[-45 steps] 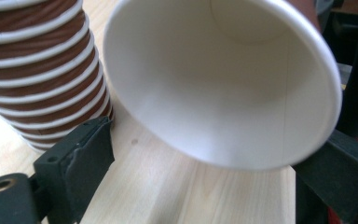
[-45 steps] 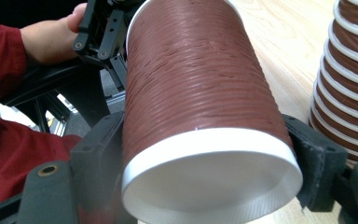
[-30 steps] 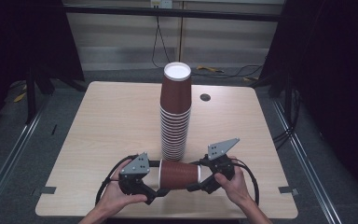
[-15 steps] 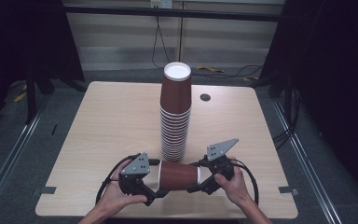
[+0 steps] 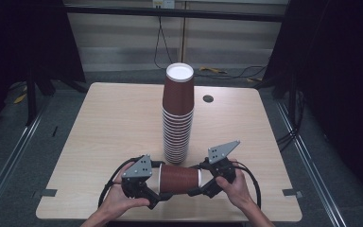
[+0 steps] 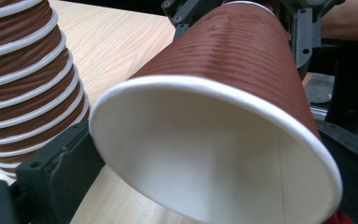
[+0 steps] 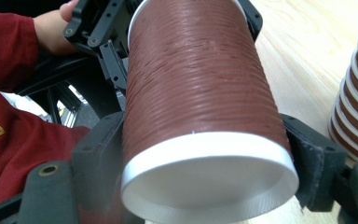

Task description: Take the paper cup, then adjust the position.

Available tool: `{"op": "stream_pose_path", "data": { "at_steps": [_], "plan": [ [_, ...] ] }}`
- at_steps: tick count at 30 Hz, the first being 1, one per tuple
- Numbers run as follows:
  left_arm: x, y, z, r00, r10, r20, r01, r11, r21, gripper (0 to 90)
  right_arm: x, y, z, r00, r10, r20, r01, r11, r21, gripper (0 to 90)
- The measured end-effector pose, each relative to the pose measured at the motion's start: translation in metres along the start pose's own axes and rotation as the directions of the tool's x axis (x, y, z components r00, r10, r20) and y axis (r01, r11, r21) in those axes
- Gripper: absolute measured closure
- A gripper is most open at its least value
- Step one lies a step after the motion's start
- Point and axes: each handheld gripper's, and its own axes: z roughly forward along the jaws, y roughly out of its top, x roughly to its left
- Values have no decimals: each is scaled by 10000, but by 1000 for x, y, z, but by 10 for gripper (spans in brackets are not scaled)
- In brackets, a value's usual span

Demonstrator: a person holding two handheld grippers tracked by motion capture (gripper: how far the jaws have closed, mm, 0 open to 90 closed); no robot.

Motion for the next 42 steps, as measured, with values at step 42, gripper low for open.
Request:
{"op": "stream_pose_path", "data": {
  "at_steps": [42],
  "plan": [
    [11, -4, -23, 9973, -248, -690, 315, 9948, 972, 56, 0, -7, -14, 9955, 84, 942, -18, 9976, -693, 135]
  ]
}}
